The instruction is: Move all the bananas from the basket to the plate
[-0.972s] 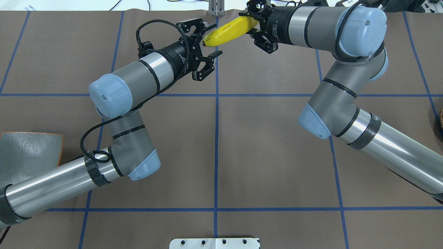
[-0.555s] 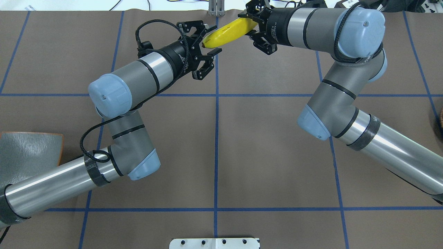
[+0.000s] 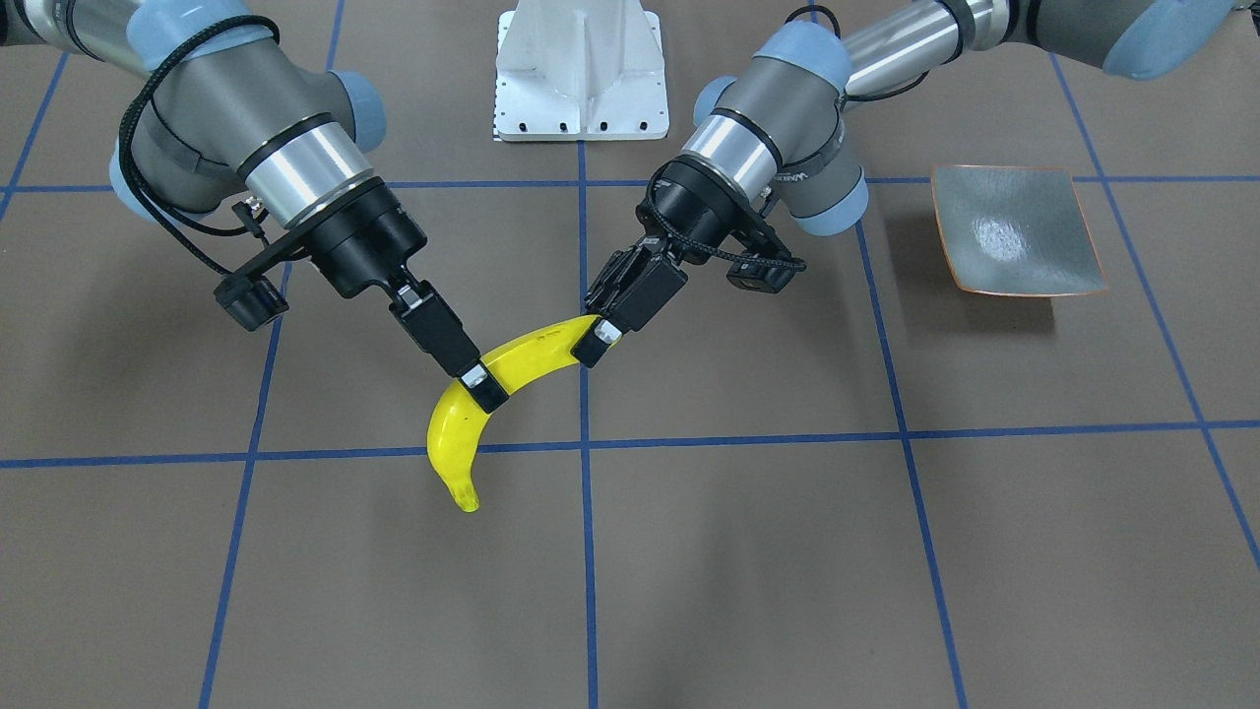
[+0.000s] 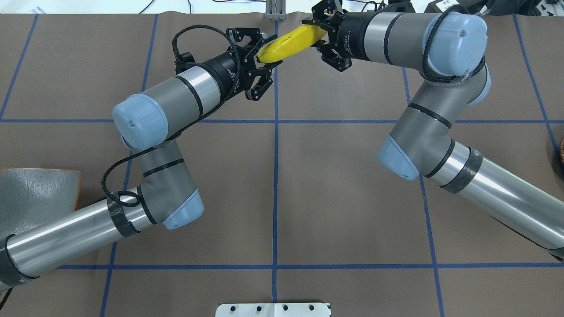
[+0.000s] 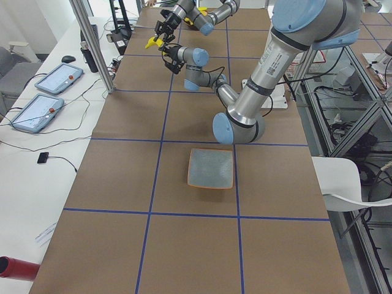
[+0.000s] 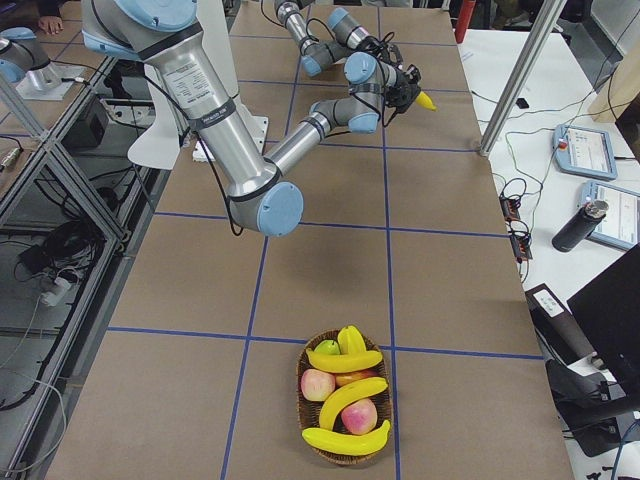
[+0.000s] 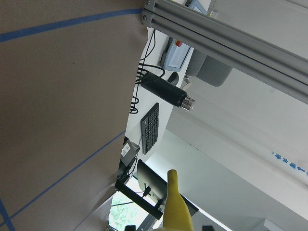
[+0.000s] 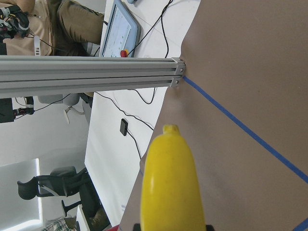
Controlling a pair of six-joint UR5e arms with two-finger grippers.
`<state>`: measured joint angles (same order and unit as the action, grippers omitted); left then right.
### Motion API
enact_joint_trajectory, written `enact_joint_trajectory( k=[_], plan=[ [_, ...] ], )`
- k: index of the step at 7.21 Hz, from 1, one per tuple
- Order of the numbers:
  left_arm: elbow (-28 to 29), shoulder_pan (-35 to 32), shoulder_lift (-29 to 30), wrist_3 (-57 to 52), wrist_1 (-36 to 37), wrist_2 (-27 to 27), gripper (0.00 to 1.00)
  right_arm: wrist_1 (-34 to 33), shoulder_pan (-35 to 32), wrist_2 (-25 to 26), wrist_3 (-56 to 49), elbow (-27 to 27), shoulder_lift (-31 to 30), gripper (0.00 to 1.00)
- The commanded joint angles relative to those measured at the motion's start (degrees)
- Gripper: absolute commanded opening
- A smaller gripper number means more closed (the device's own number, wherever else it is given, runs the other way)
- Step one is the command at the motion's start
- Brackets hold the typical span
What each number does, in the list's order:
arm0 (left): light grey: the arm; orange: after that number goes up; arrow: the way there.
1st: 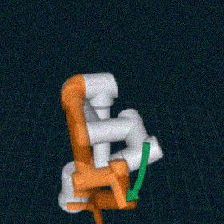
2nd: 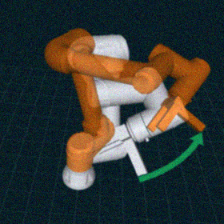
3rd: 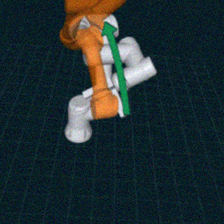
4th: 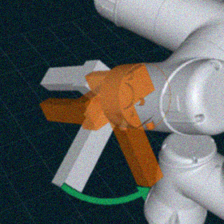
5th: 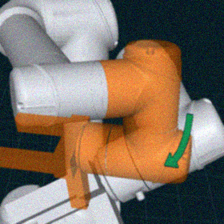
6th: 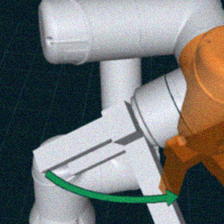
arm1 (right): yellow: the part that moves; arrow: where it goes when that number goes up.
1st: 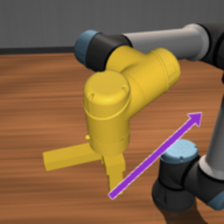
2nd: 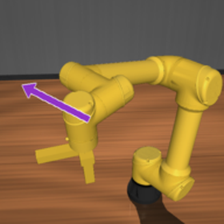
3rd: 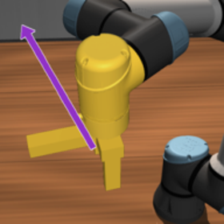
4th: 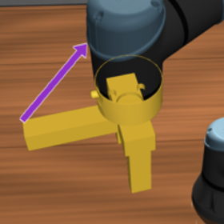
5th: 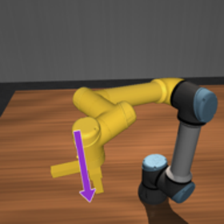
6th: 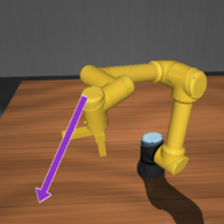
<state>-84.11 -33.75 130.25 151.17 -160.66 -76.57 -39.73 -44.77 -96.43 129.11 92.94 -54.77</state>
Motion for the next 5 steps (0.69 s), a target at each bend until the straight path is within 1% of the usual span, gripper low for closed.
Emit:
enact_joint_trajectory(
  k=[1, 2, 3, 5],
  plan=[
    [0.0, 0.0, 0.0, 0.0, 0.0, -0.2, 0.0, 0.6, 0.2, 0.2, 0.0, 0.1, -0.1, 0.0],
    [0.0, -0.1, 0.0, -0.1, 0.1, -0.5, 0.0, 0.5, 0.2, 0.3, -0.1, 0.1, -0.1, 0.63],
    [0.0, -0.1, 0.0, 0.0, 0.1, -0.8, 0.0, 0.4, 0.3, 0.4, 0.0, 0.1, -0.2, 0.99],
    [0.0, -0.3, 0.0, 0.1, 0.0, -1.2, 0.0, 0.7, 0.3, 0.7, -0.7, 0.1, -0.4, 0.99]
  ],
)
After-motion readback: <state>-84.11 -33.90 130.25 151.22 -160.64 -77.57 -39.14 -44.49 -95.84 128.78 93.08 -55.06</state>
